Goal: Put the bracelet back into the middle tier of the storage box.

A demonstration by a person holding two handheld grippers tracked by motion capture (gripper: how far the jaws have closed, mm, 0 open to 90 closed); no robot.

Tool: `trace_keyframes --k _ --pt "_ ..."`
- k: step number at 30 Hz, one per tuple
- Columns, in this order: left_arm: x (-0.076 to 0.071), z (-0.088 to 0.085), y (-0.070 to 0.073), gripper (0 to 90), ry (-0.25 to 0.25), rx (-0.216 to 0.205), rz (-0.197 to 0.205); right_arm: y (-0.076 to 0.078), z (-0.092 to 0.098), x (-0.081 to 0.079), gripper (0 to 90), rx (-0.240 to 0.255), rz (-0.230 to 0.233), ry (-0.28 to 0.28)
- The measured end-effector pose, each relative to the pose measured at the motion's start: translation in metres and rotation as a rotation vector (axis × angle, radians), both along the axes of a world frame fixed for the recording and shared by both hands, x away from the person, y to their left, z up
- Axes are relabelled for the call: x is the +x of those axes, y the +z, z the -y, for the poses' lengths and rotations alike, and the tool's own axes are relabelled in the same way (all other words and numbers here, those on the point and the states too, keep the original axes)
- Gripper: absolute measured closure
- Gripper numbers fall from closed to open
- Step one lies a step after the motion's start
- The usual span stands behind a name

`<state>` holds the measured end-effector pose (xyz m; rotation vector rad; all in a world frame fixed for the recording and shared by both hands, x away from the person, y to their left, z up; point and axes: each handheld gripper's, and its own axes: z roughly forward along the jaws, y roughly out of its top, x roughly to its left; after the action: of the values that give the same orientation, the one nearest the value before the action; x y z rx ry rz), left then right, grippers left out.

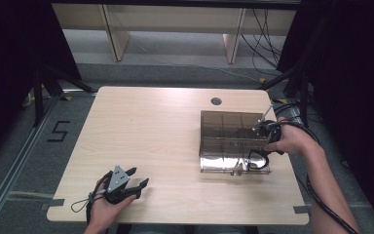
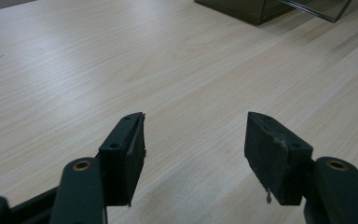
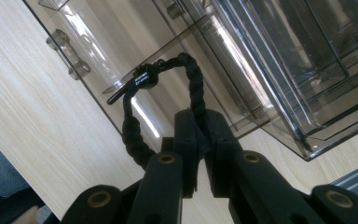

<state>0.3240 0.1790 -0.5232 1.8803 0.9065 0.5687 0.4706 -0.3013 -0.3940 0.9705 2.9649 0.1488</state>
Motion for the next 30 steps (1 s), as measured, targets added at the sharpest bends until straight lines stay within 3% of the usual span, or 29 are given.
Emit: trace_keyframes --k 5,7,8,12,16,17,19,22,25,30 --pt "0.000 0.000 0.000 37.9 0.000 -0.001 0.000 -0.003 -0.002 0.000 85.3 0.011 -0.018 -0.014" --pt "0.000 0.000 0.000 37.9 0.001 -0.002 0.000 -0.004 0.000 0.003 85.2 -0.009 0.001 0.014" --pt "0.000 0.000 0.000 37.9 0.000 -0.002 0.000 -0.006 -0.004 0.000 85.3 0.009 -0.023 -0.013" --pt "0.000 0.000 0.000 37.9 -0.001 0.006 0.003 -0.009 -0.004 0.001 85.2 -0.001 -0.023 -0.016" --pt "0.000 0.000 0.000 37.9 0.001 0.001 -0.003 -0.014 -0.005 0.001 85.2 -0.005 -0.023 -0.003" --pt "0.000 0.000 0.000 37.9 0.000 0.002 -0.002 -0.016 -0.005 0.003 85.2 -0.019 -0.015 0.022" --pt "0.000 0.000 0.000 37.9 0.001 0.000 -0.004 -0.018 -0.006 0.001 85.2 -0.004 -0.030 0.000" --pt "0.000 0.000 0.000 37.9 -0.002 0.011 0.002 -0.020 -0.007 0.003 85.2 -0.007 -0.022 0.032" --pt "0.001 0.000 0.000 37.9 -0.001 0.011 0.002 -0.021 -0.008 0.000 85.2 -0.012 -0.031 -0.001" --pt "0.000 0.000 0.000 37.9 -0.001 0.011 0.002 -0.021 -0.007 0.002 85.2 -0.027 -0.028 0.022"
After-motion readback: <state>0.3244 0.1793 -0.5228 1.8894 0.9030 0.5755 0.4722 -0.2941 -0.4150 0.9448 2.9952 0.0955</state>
